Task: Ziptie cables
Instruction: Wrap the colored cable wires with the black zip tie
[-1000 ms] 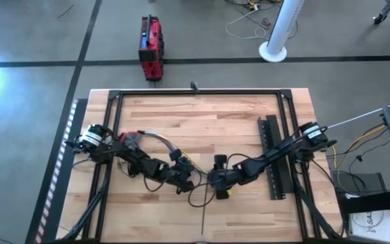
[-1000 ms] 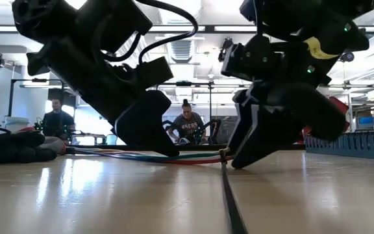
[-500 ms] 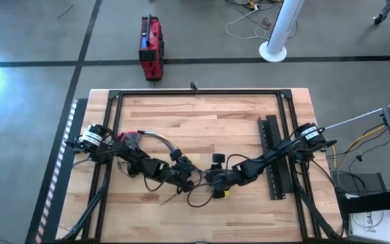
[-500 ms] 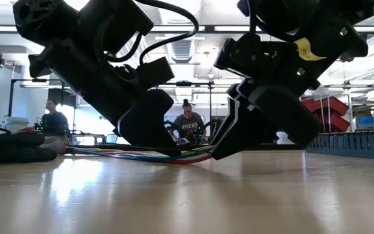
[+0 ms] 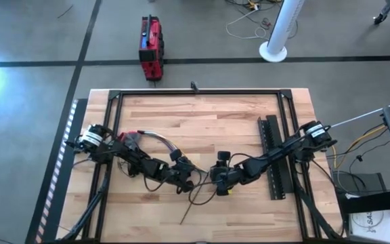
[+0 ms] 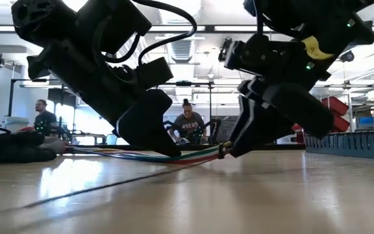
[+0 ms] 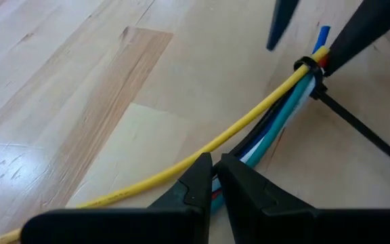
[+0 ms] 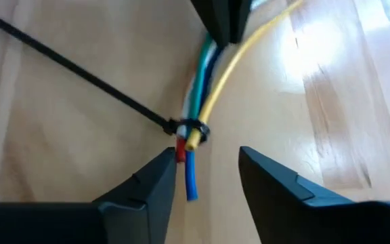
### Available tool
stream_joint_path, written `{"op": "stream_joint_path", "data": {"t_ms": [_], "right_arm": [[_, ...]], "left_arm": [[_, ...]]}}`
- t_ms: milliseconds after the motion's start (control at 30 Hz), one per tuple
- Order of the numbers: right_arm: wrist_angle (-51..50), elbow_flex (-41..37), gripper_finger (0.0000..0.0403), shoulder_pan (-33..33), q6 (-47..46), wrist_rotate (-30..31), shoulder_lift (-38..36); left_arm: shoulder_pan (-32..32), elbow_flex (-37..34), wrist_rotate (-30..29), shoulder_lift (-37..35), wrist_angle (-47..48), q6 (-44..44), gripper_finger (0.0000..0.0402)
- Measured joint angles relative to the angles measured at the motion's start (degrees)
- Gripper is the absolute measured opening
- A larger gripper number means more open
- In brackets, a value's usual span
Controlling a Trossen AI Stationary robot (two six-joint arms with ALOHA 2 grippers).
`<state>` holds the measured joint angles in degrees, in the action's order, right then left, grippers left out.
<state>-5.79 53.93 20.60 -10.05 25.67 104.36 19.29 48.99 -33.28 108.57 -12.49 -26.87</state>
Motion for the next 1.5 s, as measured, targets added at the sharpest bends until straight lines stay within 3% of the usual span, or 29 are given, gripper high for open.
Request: {"op": "stream_joint_path", "data": {"t_ms": [267,767,933,1067,1367,1500], "right_arm": [[1.2,0.0,0.0164,0.9,-3.9,-0.3,0.5],[9.8,-0.1,0.0045,1.0,-3.9,-0.2,4.5],[12.6,-0.1,0.0028,1.0,-0.7,-0.8,4.5],[12.1,-0.1,0.0045,0.9,0.4,-1.5,4.5],[4.7,0.7,0.0130,1.1,-4.8,-2.4,2.1],[5.1,0.9,0.0144,1.4,-8.6,-3.0,2.3]], "left_arm": [[0.0,0.0,0.0,0.0,0.0,-0.2,0.0020],[0.0,-0.1,0.0,0.0,-0.4,0.2,0.0020],[0.0,-0.2,0.0,0.0,-1.0,0.9,0.0020],[0.0,-0.2,0.0,0.0,-1.0,0.9,0.0020],[0.0,-0.2,0.0,0.0,-0.9,0.9,0.0020],[0.0,0.0,0.0,-0.1,-0.6,2.0,0.0020]]}}
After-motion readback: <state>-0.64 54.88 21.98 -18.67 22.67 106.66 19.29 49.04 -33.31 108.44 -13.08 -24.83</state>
